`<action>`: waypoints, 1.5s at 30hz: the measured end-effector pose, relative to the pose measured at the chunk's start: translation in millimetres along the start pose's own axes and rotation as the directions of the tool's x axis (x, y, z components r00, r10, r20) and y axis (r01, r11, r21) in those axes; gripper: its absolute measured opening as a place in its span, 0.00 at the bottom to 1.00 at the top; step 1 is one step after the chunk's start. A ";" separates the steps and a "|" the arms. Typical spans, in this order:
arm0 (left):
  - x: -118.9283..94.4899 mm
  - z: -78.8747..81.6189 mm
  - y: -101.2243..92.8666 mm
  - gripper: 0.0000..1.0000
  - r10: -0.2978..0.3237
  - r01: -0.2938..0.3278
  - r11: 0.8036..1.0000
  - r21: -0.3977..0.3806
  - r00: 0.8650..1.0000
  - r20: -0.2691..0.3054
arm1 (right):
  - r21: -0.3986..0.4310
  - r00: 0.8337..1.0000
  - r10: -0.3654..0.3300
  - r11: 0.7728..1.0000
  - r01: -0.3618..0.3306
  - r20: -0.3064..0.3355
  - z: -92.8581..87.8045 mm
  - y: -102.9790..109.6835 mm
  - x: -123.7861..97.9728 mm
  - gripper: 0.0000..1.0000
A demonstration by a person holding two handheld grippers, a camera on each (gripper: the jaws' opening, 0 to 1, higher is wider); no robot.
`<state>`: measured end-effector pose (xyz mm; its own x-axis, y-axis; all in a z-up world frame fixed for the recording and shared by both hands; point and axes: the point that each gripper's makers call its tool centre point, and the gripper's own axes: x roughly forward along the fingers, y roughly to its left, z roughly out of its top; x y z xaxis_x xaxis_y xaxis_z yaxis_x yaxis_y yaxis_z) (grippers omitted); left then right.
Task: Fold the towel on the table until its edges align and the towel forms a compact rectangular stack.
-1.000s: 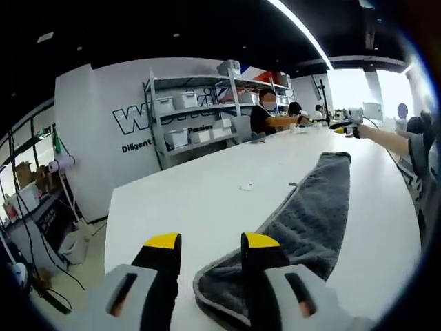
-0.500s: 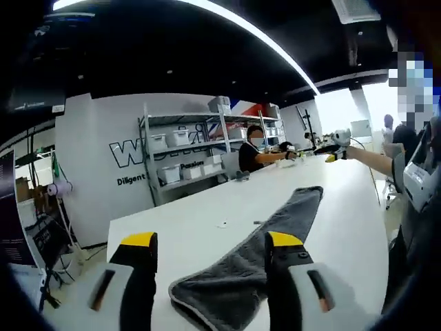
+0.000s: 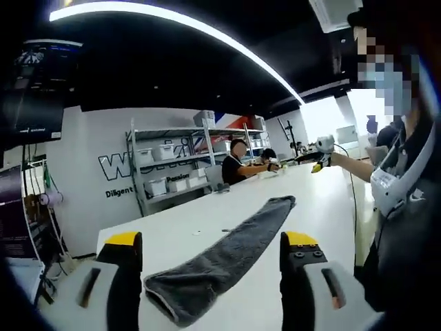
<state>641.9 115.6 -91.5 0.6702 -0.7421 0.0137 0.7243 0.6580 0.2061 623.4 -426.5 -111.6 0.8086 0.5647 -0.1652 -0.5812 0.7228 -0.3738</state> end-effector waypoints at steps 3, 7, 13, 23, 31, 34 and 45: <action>-3.8 -3.5 -6.1 0.90 -0.013 0.014 0.999 -0.042 1.000 0.021 | 0.020 0.999 0.029 0.999 -0.029 0.015 0.5 14.1 -6.5 0.92; -8.2 -14.6 -14.2 0.94 -0.018 0.019 0.998 -0.064 1.000 0.015 | 0.036 0.998 0.068 0.997 -0.068 -0.006 -8.2 32.3 -11.5 0.98; -17.7 -20.1 -28.1 0.97 -0.033 0.036 0.996 -0.079 0.999 0.037 | 0.032 0.989 0.126 0.992 -0.124 -0.079 -22.2 58.3 -18.0 0.99; -26.7 -51.2 -37.8 0.99 -0.032 0.026 0.993 -0.115 0.998 -0.056 | 0.091 0.985 0.146 0.986 -0.138 -0.093 -37.9 65.4 -34.2 0.99; -32.4 -75.7 -47.1 0.99 -0.049 0.032 0.990 -0.140 0.992 -0.120 | 0.112 0.976 0.173 0.981 -0.159 -0.130 -54.2 81.7 -44.5 0.99; -33.4 -75.7 -43.1 0.99 -0.051 0.032 0.989 -0.147 0.991 -0.122 | 0.108 0.974 0.171 0.982 -0.156 -0.148 -55.3 87.8 -41.6 0.99; -19.1 -79.9 -11.2 0.99 -0.084 0.061 0.988 -0.141 0.983 -0.161 | 0.110 0.972 0.149 0.985 -0.131 -0.181 -62.8 55.4 -33.3 0.99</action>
<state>634.0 132.7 -172.2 0.6242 -0.7644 -0.1617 0.7797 0.6226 0.0667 570.0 -430.3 -184.1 0.7158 0.5848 -0.3816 -0.6886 0.6819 -0.2467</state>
